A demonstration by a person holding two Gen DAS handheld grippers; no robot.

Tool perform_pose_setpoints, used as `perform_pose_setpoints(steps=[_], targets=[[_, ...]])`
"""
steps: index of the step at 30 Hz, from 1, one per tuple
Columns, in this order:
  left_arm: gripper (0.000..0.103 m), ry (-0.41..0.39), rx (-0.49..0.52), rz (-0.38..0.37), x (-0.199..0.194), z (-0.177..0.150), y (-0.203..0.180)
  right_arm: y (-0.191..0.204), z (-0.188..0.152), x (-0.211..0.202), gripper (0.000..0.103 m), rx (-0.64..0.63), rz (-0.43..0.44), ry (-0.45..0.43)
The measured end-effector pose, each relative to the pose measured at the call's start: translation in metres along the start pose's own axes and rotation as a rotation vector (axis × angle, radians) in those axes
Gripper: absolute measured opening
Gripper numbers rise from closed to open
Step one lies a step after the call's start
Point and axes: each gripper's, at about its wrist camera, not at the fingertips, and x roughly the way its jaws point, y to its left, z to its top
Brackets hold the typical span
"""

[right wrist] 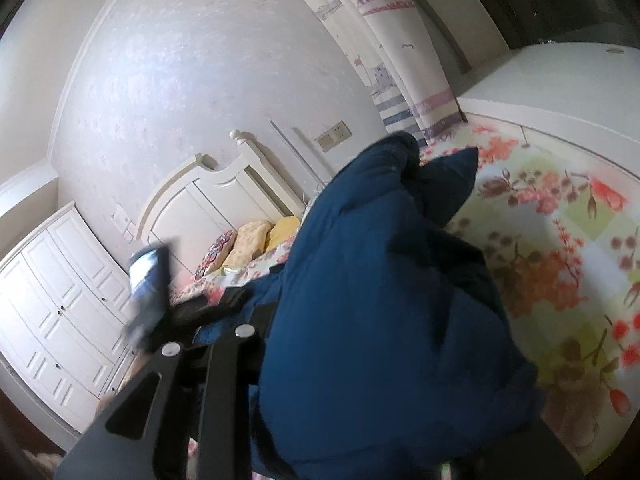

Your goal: Fold large clothes

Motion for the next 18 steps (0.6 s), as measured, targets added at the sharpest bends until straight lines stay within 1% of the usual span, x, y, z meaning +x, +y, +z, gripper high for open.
perform_pose_setpoints(steps=[1, 2, 3, 4, 5, 6, 7, 8, 9, 10, 12, 13, 14, 15, 16, 17, 18], targets=[[0.098, 0.015, 0.031, -0.056, -0.01, -0.026, -0.007, 0.011, 0.003, 0.003, 0.025, -0.028, -0.007, -0.015], [0.098, 0.021, 0.057, -0.07, -0.016, -0.048, -0.016, 0.02, 0.006, 0.006, 0.025, -0.052, -0.005, -0.019], [0.098, -0.004, 0.064, -0.055, -0.021, -0.07, -0.019, 0.035, 0.008, 0.012, 0.025, -0.095, 0.005, -0.006], [0.098, -0.034, 0.064, -0.056, -0.032, -0.094, -0.018, 0.049, 0.007, 0.015, 0.025, -0.145, 0.0, -0.006], [0.098, -0.034, 0.072, -0.073, -0.038, -0.106, -0.017, 0.073, 0.004, 0.02, 0.025, -0.228, -0.015, -0.018], [0.098, -0.039, 0.078, -0.105, -0.048, -0.117, -0.012, 0.097, 0.001, 0.025, 0.025, -0.309, -0.021, -0.024], [0.098, -0.026, 0.082, -0.159, -0.058, -0.126, -0.003, 0.115, -0.001, 0.028, 0.025, -0.365, -0.025, -0.029], [0.098, -0.01, 0.079, -0.197, -0.064, -0.132, 0.006, 0.139, -0.006, 0.033, 0.025, -0.445, -0.036, -0.033], [0.098, 0.009, 0.047, -0.241, -0.072, -0.138, 0.025, 0.164, -0.012, 0.04, 0.025, -0.531, -0.048, -0.032], [0.098, 0.011, -0.025, -0.247, -0.079, -0.142, 0.051, 0.196, -0.024, 0.052, 0.026, -0.649, -0.066, -0.019], [0.098, -0.021, -0.169, -0.219, -0.095, -0.148, 0.104, 0.238, -0.049, 0.068, 0.026, -0.808, -0.091, 0.006], [0.098, -0.055, -0.241, -0.178, -0.106, -0.15, 0.135, 0.263, -0.072, 0.083, 0.027, -0.922, -0.109, 0.031], [0.098, -0.087, -0.291, -0.134, -0.116, -0.153, 0.155, 0.287, -0.102, 0.101, 0.027, -1.05, -0.139, 0.077], [0.098, -0.13, -0.361, -0.066, -0.129, -0.157, 0.184, 0.299, -0.122, 0.111, 0.028, -1.129, -0.16, 0.112], [0.098, -0.157, -0.433, -0.011, -0.14, -0.163, 0.211, 0.313, -0.163, 0.131, 0.029, -1.27, -0.193, 0.174], [0.098, -0.171, -0.488, 0.015, -0.148, -0.169, 0.228, 0.317, -0.194, 0.143, 0.03, -1.366, -0.207, 0.21], [0.098, -0.185, -0.549, 0.028, -0.155, -0.175, 0.246, 0.316, -0.233, 0.158, 0.032, -1.491, -0.222, 0.253]])
